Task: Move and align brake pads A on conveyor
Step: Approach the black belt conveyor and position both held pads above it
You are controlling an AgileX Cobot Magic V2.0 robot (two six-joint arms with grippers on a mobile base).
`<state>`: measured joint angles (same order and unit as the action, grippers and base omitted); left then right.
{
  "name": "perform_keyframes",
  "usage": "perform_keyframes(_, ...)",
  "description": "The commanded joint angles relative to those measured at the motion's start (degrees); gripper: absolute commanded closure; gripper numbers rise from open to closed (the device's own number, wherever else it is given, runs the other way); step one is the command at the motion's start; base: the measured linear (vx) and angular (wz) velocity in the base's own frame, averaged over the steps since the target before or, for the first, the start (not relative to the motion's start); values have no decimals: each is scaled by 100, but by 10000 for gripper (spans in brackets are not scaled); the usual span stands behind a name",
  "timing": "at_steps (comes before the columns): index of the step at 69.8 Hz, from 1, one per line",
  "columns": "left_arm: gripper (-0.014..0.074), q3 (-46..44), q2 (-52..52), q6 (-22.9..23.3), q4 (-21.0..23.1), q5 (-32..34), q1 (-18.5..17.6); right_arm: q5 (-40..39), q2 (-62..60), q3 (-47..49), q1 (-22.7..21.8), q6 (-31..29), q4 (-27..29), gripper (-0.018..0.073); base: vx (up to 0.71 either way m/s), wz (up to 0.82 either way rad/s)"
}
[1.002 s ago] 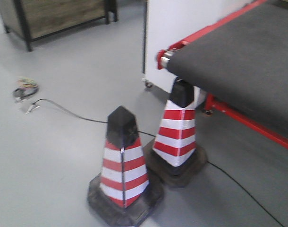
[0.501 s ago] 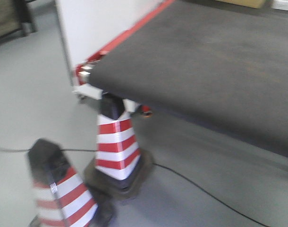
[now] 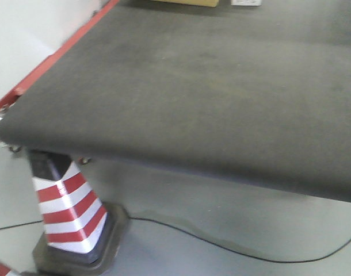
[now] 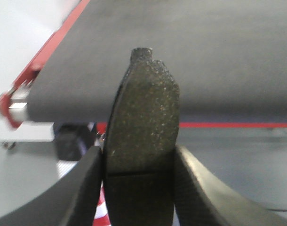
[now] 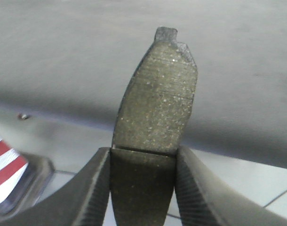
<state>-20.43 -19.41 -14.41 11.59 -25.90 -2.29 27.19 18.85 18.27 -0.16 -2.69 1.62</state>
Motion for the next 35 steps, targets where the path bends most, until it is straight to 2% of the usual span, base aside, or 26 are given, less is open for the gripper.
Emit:
perform_keyframes(1,492,-170,-58,45,71,482,-16,-482,1,184,-35,-43,-32,563,20,-33)
perform_keyframes(35,492,-170,-55,45,64,452,-16,-329,-26,184,-41,-43,18,563,24,-24)
